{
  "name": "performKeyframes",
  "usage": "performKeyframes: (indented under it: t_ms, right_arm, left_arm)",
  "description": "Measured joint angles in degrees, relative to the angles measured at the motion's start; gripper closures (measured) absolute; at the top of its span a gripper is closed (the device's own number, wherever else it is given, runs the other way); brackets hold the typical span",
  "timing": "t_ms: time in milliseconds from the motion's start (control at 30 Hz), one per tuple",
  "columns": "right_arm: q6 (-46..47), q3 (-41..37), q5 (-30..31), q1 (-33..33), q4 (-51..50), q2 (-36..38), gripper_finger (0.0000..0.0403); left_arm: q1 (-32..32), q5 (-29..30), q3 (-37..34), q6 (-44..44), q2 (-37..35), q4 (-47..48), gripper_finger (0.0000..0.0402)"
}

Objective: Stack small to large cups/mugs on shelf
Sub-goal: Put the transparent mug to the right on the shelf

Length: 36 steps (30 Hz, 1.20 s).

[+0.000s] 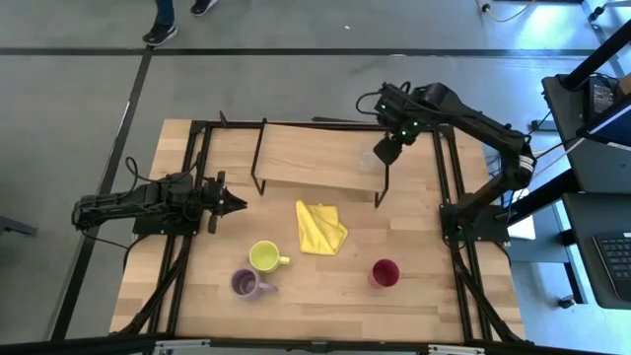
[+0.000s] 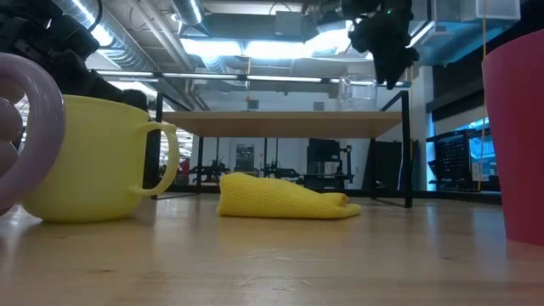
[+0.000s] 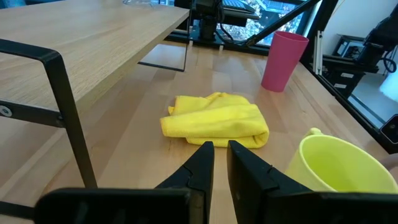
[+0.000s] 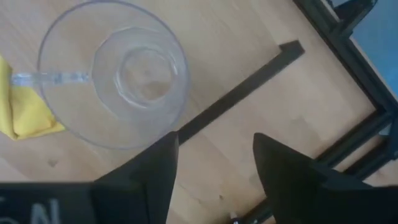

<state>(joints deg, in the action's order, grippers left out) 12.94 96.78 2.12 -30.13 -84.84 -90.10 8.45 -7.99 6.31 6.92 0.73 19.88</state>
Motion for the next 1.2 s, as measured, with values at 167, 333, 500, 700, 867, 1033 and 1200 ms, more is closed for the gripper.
performKeyframes:
  t_ms: [167,333,500,700,867,1033,1200]
  right_arm:
    - [-1.24,3.76,1.32,-0.02,-2.80,-0.25,0.0193]
    - [-1.52,6.46,1.23,-0.02,-0.99,-0.24,0.0193]
    - [-1.25,6.41,-2.31,0.73,2.86,-2.24,0.0193]
    - [-4.66,6.41,-1.67,4.86,4.34,-6.31,0.0193]
    - [-9.12,6.37,5.53,4.83,-1.82,-9.59,0.0193]
    - [-11.54,6.39,4.08,4.85,1.10,-9.95,0.0193]
    - [-12.62,6.39,0.76,4.87,1.36,-9.80,0.0193]
  left_arm:
    - [-0.01,0.01,-0.02,0.00,0.02,0.01,0.0363]
    - [0.00,0.00,-0.02,0.00,0.02,0.00,0.0363]
    - [-0.01,0.00,-0.02,0.00,0.01,0.00,0.0363]
    - [-0.02,0.00,0.00,0.00,0.02,0.00,0.0363]
    - [-0.02,0.00,-0.02,0.00,0.01,0.02,0.0363]
    - [-0.02,0.00,-0.02,0.00,0.00,0.02,0.0363]
    - [-0.02,0.00,-0.02,0.00,0.00,0.00,0.0363]
